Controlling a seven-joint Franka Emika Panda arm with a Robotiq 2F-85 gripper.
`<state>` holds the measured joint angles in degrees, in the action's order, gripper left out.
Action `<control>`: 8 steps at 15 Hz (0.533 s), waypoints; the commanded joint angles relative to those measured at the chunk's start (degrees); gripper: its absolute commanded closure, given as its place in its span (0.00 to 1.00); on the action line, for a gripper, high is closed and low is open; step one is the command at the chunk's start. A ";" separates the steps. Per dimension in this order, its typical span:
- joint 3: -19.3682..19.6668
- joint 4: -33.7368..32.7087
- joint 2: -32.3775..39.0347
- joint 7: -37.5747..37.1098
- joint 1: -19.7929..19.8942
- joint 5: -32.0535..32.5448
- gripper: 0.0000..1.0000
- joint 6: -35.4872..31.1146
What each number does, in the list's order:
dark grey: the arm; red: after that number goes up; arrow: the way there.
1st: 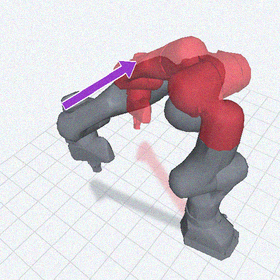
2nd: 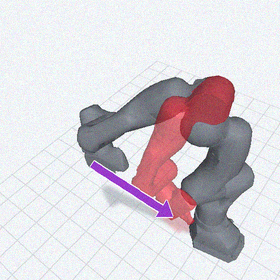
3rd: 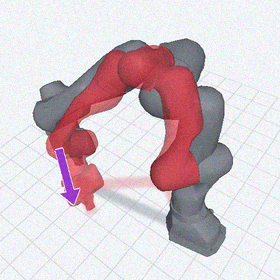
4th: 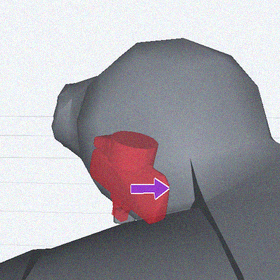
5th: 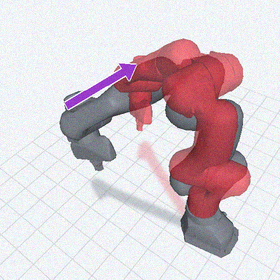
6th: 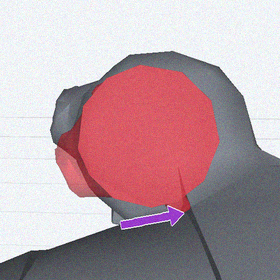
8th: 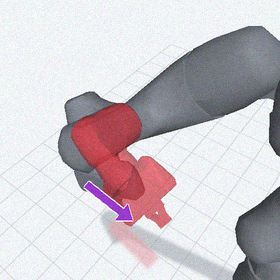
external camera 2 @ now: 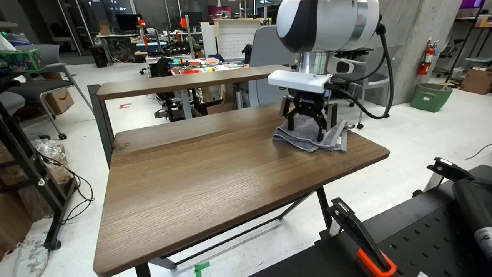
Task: Push the towel to the left
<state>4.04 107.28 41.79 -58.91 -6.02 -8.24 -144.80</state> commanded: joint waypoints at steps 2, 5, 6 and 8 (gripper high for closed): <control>-1.07 -6.63 4.25 -0.20 -2.97 0.05 0.00 4.60; -1.78 -10.29 5.89 -0.63 -5.17 0.23 0.00 6.84; -2.17 -11.52 6.37 -0.82 -6.11 0.31 0.00 7.67; -2.70 -13.87 7.72 -0.88 -7.64 0.59 0.00 8.93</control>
<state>2.13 98.73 45.97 -59.05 -11.85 -8.19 -138.91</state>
